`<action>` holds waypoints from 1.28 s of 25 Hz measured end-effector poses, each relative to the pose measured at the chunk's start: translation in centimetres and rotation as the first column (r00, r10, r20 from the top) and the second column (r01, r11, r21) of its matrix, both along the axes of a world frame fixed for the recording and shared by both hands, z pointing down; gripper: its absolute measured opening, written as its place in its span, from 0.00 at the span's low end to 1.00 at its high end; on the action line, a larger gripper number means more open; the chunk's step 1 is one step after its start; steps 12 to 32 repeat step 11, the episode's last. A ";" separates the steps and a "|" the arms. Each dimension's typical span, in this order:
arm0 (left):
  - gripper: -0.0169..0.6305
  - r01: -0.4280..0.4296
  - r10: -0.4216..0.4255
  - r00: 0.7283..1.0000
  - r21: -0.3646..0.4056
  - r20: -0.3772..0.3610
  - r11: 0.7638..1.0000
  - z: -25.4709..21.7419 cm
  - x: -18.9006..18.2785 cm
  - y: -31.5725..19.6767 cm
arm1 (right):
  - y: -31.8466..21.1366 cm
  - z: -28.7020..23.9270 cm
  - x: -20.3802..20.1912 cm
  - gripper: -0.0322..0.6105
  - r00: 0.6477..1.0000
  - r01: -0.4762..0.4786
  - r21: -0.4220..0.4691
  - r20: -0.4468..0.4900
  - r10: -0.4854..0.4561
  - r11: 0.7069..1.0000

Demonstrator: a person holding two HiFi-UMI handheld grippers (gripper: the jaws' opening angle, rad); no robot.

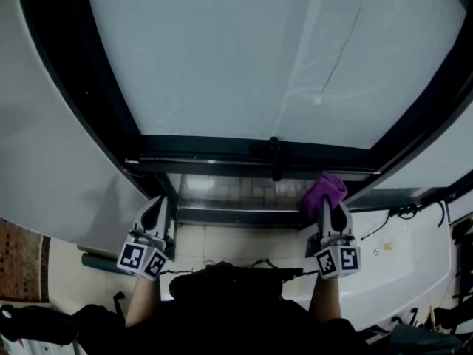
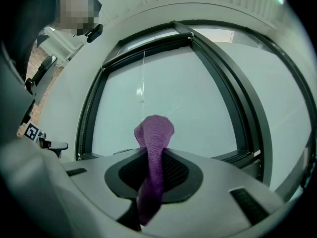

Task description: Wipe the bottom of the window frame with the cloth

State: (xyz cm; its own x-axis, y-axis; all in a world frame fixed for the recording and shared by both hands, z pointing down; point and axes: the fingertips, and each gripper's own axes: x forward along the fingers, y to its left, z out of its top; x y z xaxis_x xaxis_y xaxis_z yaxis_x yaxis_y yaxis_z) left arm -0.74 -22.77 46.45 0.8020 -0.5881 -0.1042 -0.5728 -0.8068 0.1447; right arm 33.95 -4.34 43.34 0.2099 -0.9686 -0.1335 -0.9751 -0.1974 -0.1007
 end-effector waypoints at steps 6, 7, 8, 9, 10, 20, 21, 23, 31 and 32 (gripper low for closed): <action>0.03 -0.018 0.018 1.000 0.007 -0.022 1.000 -0.6 1.2 0.3 | 1.4 0.4 1.2 0.15 0.999 -0.030 0.001 0.013 0.030 1.000; 0.03 -0.026 0.026 0.999 0.006 -0.024 1.000 -0.6 1.6 0.5 | 1.8 0.3 1.3 0.15 0.999 -0.035 0.003 0.013 0.035 0.999; 0.03 -0.034 0.034 0.999 0.008 -0.025 0.999 -0.7 1.9 0.6 | 2.0 0.2 1.4 0.15 0.999 -0.037 0.006 0.013 0.037 0.999; 0.03 -0.040 0.041 0.999 0.010 -0.025 0.999 -0.9 2.3 0.6 | 2.1 0.2 1.5 0.15 0.999 -0.038 0.009 0.012 0.038 0.999; 0.03 -0.045 0.046 0.999 0.013 -0.025 0.999 -1.0 2.6 0.7 | 2.2 0.2 1.5 0.15 0.999 -0.039 0.011 0.012 0.039 0.999; 0.03 -0.050 0.050 0.998 0.015 -0.026 0.999 -1.2 2.9 0.7 | 2.2 0.3 1.6 0.15 0.999 -0.039 0.014 0.013 0.039 0.999; 0.03 -0.050 0.050 0.998 0.015 -0.026 0.999 -1.2 2.9 0.7 | 2.2 0.3 1.6 0.15 0.999 -0.039 0.014 0.013 0.039 0.999; 0.03 -0.050 0.050 0.998 0.015 -0.026 0.999 -1.2 2.9 0.7 | 2.2 0.3 1.6 0.15 0.999 -0.039 0.014 0.013 0.039 0.999; 0.03 -0.050 0.050 0.998 0.015 -0.026 0.999 -1.2 2.9 0.7 | 2.2 0.3 1.6 0.15 0.999 -0.039 0.014 0.013 0.039 0.999; 0.03 -0.050 0.050 0.998 0.015 -0.026 0.999 -1.2 2.9 0.7 | 2.2 0.3 1.6 0.15 0.999 -0.039 0.014 0.013 0.039 0.999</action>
